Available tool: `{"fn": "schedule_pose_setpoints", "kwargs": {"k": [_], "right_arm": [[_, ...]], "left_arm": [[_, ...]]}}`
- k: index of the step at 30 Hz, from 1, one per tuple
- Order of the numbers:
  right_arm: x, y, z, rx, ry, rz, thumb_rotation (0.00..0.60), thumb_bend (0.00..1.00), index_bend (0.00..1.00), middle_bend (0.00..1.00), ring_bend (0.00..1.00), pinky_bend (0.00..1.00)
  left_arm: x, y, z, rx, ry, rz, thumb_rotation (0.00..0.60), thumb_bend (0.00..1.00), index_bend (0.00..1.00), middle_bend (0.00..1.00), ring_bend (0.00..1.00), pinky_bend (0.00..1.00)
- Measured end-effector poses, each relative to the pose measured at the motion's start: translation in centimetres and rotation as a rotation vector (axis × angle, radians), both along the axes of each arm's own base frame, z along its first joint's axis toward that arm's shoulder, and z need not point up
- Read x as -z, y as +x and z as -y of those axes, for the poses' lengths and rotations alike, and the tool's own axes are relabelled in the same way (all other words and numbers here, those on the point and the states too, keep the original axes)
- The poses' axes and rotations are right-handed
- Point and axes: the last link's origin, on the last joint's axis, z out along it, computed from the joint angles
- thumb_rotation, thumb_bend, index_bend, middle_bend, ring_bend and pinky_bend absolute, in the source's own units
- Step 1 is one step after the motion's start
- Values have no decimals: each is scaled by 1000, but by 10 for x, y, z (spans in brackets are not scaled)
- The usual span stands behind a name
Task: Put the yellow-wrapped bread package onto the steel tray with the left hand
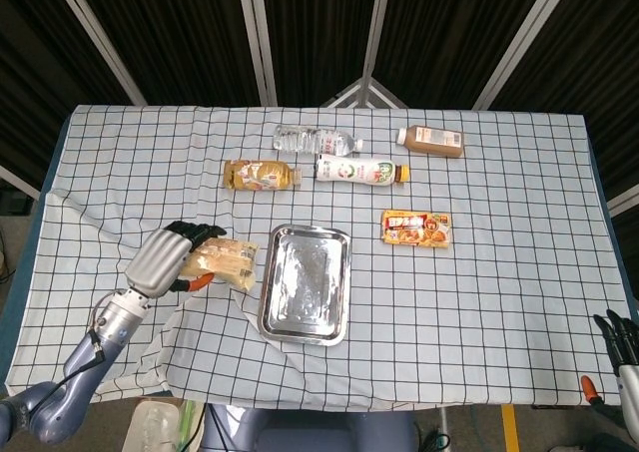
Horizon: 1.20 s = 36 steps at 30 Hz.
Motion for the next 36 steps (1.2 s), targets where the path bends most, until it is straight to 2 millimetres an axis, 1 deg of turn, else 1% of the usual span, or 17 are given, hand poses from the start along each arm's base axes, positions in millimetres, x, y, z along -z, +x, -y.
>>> {"fn": "schedule_pose_setpoints", "kwargs": {"k": [4, 7, 10, 14, 18, 19, 21, 23, 25, 26, 28, 31, 34, 36], "right_arm": [[-2, -1, 2, 2, -3, 9, 600, 406, 0, 0, 0, 0], [-5, -2, 4, 6, -10, 17, 600, 407, 0, 0, 0, 0], [-9, -4, 7, 13, -20, 25, 600, 407, 0, 0, 0, 0], [-14, -9, 9, 27, -32, 38, 600, 407, 0, 0, 0, 0], [-17, -12, 11, 37, -35, 44, 600, 406, 0, 0, 0, 0], [-17, -13, 12, 40, -34, 44, 600, 406, 0, 0, 0, 0], [-17, -14, 13, 44, -32, 44, 600, 406, 0, 0, 0, 0], [-16, -14, 14, 46, -28, 41, 600, 407, 0, 0, 0, 0], [-15, -14, 14, 47, -25, 38, 600, 406, 0, 0, 0, 0], [-15, -13, 14, 46, -24, 36, 600, 406, 0, 0, 0, 0], [-13, -12, 14, 46, -22, 32, 600, 407, 0, 0, 0, 0], [-12, -12, 13, 47, -19, 24, 600, 406, 0, 0, 0, 0], [-9, -10, 12, 44, -9, 18, 600, 406, 0, 0, 0, 0], [-6, -9, 11, 39, 0, 13, 600, 407, 0, 0, 0, 0]], "left_arm": [[18, 18, -11, 27, -14, 7, 600, 347, 261, 335, 354, 330], [39, 33, -21, 42, -30, 6, 600, 347, 263, 336, 354, 331], [66, 49, -31, 59, -47, -7, 600, 347, 264, 336, 354, 333], [107, 72, -41, 76, -77, -37, 600, 347, 265, 336, 354, 334], [140, 90, -44, 96, -96, -57, 600, 345, 245, 334, 350, 333], [146, 93, -44, 101, -98, -61, 600, 336, 227, 324, 334, 324], [160, 98, -44, 112, -107, -72, 600, 294, 176, 278, 256, 283], [174, 102, -43, 126, -121, -84, 600, 199, 73, 167, 113, 232], [184, 106, -40, 134, -143, -90, 600, 129, 9, 72, 32, 218], [189, 107, -38, 137, -156, -92, 600, 104, 0, 32, 10, 208], [189, 107, -36, 141, -166, -86, 600, 82, 0, 2, 0, 184], [178, 105, -31, 151, -177, -67, 600, 77, 0, 0, 0, 153], [157, 100, -23, 161, -197, -46, 600, 77, 0, 0, 0, 136], [135, 93, -15, 164, -210, -34, 600, 77, 0, 0, 0, 125]]}}
